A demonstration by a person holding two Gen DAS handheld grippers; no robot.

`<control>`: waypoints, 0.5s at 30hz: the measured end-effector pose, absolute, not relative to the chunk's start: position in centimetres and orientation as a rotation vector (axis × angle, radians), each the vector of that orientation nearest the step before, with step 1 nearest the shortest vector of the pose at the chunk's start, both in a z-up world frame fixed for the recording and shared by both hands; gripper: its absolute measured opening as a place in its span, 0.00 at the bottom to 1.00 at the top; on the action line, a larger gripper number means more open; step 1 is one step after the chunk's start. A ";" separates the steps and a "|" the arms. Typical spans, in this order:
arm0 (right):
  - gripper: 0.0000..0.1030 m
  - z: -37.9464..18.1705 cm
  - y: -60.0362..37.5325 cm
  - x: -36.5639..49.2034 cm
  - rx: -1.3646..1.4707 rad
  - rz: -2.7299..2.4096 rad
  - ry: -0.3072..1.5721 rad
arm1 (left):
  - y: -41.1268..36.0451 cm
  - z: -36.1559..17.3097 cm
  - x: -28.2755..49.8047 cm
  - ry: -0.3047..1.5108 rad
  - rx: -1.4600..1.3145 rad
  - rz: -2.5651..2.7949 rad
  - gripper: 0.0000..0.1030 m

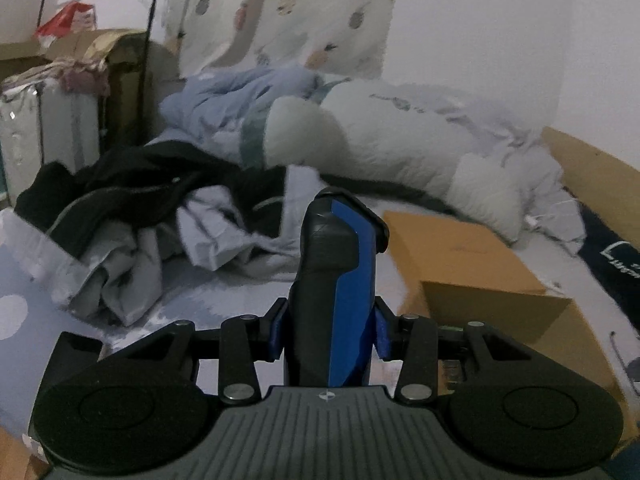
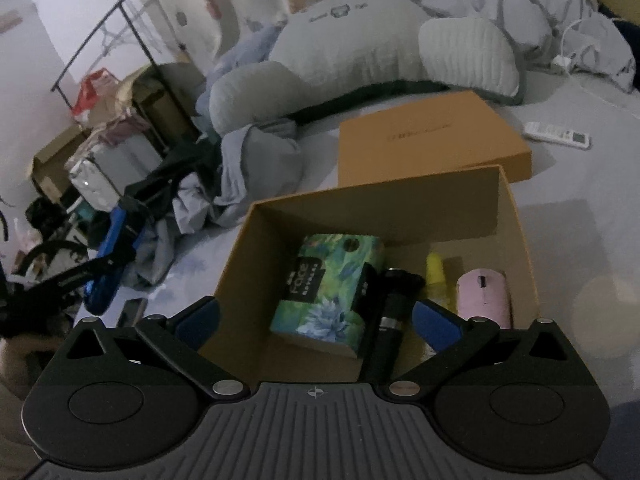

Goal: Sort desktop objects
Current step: 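Lift the blue-handled tool with the left gripper and carry it to the box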

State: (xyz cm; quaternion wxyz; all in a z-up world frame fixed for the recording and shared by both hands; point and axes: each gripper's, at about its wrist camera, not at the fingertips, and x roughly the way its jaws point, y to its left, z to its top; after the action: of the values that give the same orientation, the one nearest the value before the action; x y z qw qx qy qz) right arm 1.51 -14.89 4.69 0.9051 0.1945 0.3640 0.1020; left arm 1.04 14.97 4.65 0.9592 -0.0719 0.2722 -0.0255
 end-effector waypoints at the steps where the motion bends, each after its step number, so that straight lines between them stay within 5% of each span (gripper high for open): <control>1: 1.00 4.7 -15.1 1.3 0.395 0.207 0.748 | 14.5 4.9 0.8 0.546 -0.144 -0.061 0.42; 15: 1.00 4.0 -19.3 -1.3 0.377 0.197 0.731 | 6.7 4.4 0.1 0.557 -0.137 -0.184 0.42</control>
State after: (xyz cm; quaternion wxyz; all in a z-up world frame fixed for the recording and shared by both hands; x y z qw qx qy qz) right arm -1.31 -19.27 3.95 0.9119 0.1829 0.3548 0.0956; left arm 0.08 6.74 4.36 0.9550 -0.0674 0.2743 -0.0907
